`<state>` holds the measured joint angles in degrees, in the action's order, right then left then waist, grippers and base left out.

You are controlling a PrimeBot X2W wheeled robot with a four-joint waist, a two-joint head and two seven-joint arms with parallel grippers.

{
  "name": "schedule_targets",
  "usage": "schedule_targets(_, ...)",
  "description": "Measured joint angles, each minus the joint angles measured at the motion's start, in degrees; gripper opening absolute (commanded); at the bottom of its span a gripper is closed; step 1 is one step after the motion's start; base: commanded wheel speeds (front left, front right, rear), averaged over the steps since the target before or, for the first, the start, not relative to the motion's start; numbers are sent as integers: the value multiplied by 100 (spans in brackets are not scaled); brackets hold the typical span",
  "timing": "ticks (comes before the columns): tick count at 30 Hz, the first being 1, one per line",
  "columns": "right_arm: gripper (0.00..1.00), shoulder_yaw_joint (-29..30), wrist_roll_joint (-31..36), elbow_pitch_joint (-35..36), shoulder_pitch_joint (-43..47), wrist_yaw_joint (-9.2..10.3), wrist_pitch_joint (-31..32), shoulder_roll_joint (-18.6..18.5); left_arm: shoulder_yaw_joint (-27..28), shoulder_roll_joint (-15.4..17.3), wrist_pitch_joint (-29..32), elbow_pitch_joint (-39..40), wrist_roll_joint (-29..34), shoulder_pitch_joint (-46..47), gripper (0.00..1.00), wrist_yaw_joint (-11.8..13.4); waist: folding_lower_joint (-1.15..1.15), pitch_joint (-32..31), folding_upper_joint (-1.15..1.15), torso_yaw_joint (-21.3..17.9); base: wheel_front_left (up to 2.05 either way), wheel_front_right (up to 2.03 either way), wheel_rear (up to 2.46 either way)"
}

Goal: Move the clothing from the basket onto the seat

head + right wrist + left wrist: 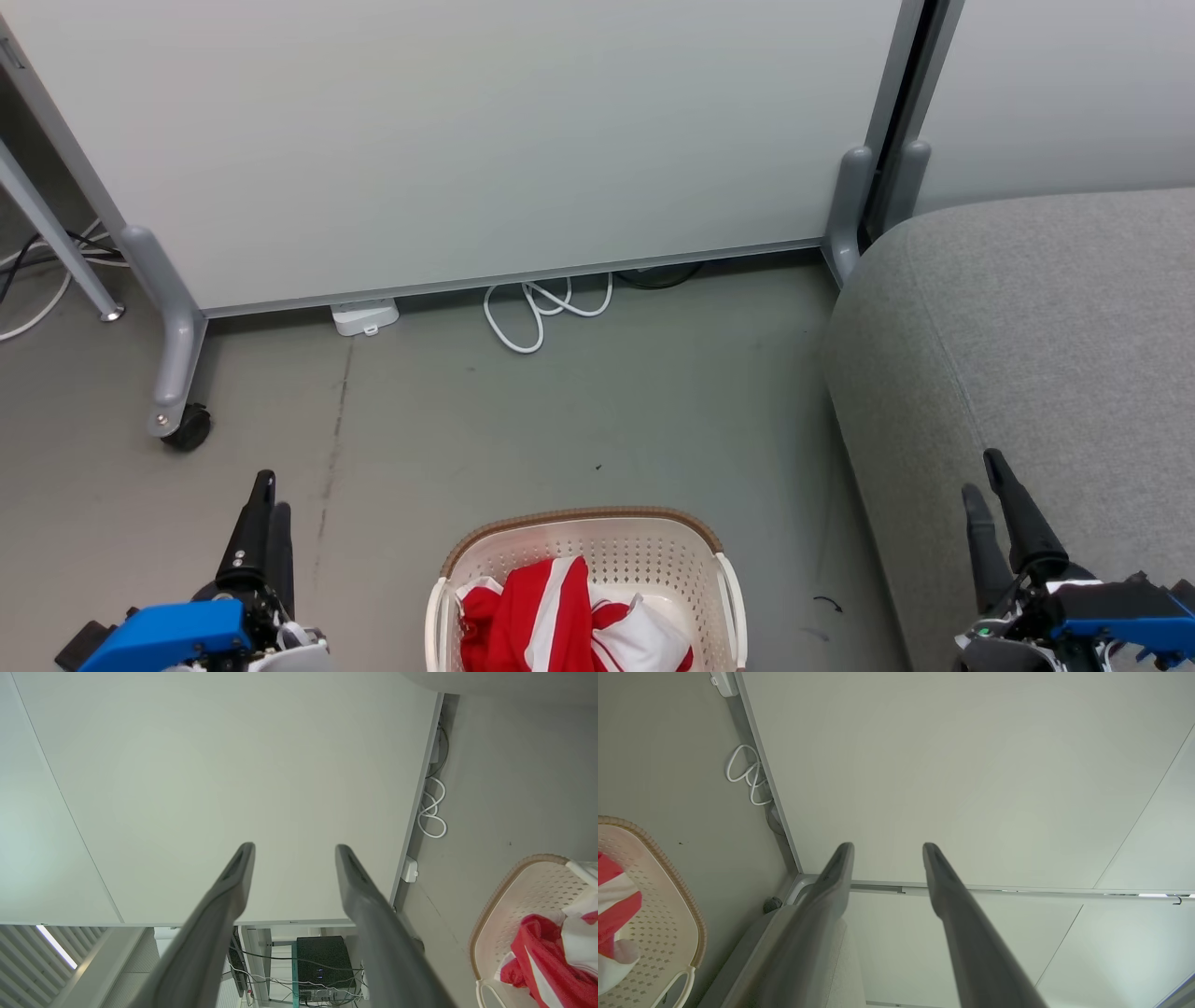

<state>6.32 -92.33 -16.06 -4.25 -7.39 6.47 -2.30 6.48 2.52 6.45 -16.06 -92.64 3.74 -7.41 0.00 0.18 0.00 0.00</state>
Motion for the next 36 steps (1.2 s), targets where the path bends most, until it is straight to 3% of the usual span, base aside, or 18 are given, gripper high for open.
schedule_targets(9,100,-171,103,-32,79,4,-221,10,-164,-29,-221,-19,51,-123,100,3,0,-1,0,-3,0,0,0)
schedule_targets(17,100,-245,632,-26,79,4,-432,10,-275,-26,-434,4,489,-119,100,5,0,-4,0,-12,0,0,0)
schedule_targets(27,100,-333,1781,-38,74,4,-666,7,-433,-23,-667,69,1600,-105,100,127,0,-6,0,-15,0,0,0)
schedule_targets(36,100,-416,3260,-49,63,4,-865,4,-598,-20,-865,96,2731,-104,100,181,0,-5,0,-13,0,0,0)
